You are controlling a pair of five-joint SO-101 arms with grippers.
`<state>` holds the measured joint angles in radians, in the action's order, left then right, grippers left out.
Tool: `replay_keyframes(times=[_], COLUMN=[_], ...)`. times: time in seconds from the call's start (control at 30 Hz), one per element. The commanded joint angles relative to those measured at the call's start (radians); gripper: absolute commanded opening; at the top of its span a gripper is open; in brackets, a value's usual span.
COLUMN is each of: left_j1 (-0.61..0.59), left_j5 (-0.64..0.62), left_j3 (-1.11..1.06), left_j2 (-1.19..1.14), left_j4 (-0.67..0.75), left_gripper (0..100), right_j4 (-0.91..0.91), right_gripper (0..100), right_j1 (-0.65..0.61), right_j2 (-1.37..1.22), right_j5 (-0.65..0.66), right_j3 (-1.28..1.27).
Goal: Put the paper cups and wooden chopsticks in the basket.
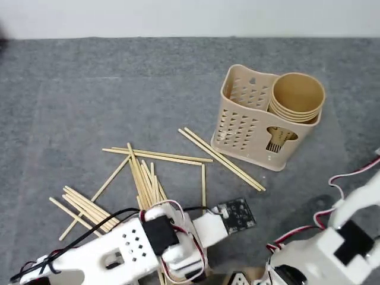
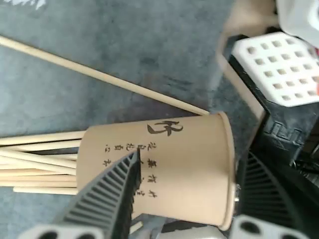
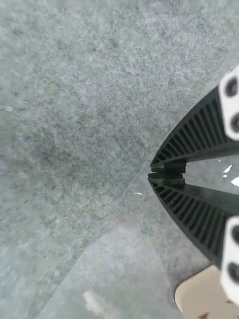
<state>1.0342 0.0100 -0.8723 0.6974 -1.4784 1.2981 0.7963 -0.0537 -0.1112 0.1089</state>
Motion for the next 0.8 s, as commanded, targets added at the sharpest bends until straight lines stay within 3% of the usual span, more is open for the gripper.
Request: replay_keyframes(times=[0.0,0.2,0.43,0.77], left_j1=[-0.011,-0.014,-0.014,-0.014], left_j5=[0.014,0.014,0.141,0.157], left_j3=[0.025,0.059,0.051,0.064], left_j2=[0.026,0.023,0.023,0.031], left_j4=[-0.003,-0.034,-0.032,-0.029], left_gripper=[29,29,16,1], right_j4=[0.021,0.021,0.022,0.022], right_gripper=[1.0,1.0,1.0,1.0], right_j1=[0.01,0.01,0.013,0.012], right_j2=[0.097,0.105,0.114,0.114], right_j5=[-0.003,-0.003,-0.003,-0.003], right_j3=[0.048,0.043,0.044,0.046])
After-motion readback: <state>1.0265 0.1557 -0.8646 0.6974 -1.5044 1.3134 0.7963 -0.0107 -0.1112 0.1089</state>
